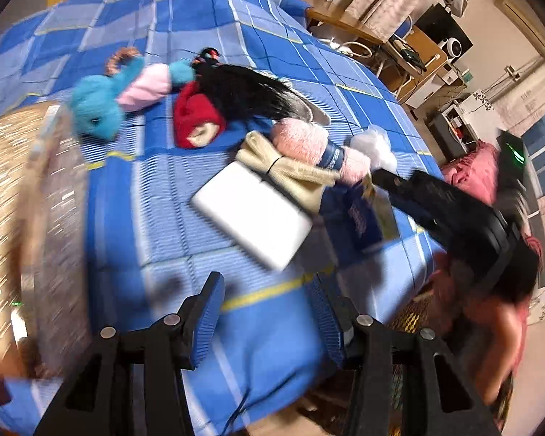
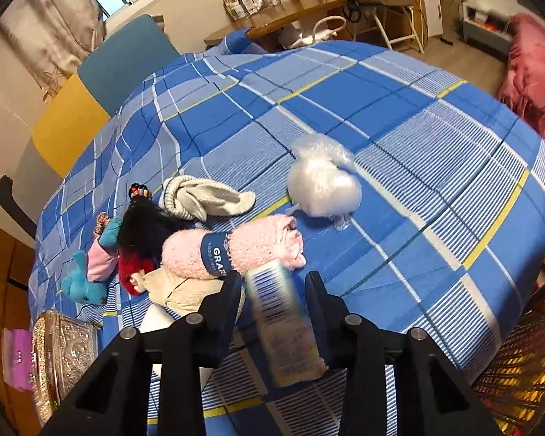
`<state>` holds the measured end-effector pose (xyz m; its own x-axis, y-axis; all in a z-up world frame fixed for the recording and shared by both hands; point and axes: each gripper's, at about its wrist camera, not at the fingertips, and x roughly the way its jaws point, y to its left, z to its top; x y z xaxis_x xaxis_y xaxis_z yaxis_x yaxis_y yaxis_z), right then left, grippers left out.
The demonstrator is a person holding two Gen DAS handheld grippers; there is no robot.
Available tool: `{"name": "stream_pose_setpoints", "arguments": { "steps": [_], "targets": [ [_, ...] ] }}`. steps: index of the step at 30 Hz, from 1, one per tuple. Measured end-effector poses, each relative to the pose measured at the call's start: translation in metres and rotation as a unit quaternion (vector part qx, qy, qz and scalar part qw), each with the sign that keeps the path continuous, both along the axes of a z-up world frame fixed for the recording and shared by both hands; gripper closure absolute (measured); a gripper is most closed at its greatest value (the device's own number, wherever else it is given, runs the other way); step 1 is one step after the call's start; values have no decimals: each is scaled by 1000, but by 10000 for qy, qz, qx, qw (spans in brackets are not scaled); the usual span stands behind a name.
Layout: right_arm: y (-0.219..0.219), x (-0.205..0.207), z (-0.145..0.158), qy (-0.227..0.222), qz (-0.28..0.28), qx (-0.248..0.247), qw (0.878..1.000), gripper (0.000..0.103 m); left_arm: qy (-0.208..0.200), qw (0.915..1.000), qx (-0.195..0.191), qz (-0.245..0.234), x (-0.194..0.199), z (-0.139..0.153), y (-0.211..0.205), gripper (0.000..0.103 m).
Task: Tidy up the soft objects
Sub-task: 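Move the right tool to the blue Tempo tissue pack and grasp it, then grasp the white sponge with the left tool while the right tool lifts the tissue pack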
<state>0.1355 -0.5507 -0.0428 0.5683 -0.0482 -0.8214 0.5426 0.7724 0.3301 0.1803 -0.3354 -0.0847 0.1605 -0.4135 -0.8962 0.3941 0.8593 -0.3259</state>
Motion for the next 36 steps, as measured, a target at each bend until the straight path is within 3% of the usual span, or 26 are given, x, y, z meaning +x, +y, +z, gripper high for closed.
{"name": "stream_pose_setpoints", "arguments": {
  "steps": [2,4,8,10,16,20,25,30,31,33,36],
  "targets": [
    [4,-2,5,48,-29,-387,9992,50,93,9998,142,120,10,-9,-9,53],
    [4,-2,6,95,-38,-454,9989,42,372,9990,192,177,23,-24,-22,53],
    [-1,-5,6,83,-193,-418,9989,41,679,9967,296,339,37,-40,-36,51],
    [-1,-7,9,-20,-216,-423,9989,37,734,9964,281,324,40,-43,-43,33],
    [-1,-8,9,-60,-229,-370,9990,35,884,9941,46,620,53,-37,-45,30],
    [-1,-10,9,-87,-260,-287,9992,34,900,9912,743,618,63,-49,-48,30],
    [3,-9,9,-96,-189,-301,9993,26,513,9936,910,427,56,-49,-57,28],
    [11,-2,3,164,51,-379,9991,24,499,9964,520,440,48,-41,-30,42],
    [11,-1,2,208,63,-394,9990,24,470,9965,528,451,44,-38,-21,63],
    [12,1,-1,321,97,-413,9986,24,348,9976,415,431,37,-28,-4,73],
    [13,3,-5,465,129,-417,9980,24,307,9984,276,386,24,-20,9,75]
  ]
}}
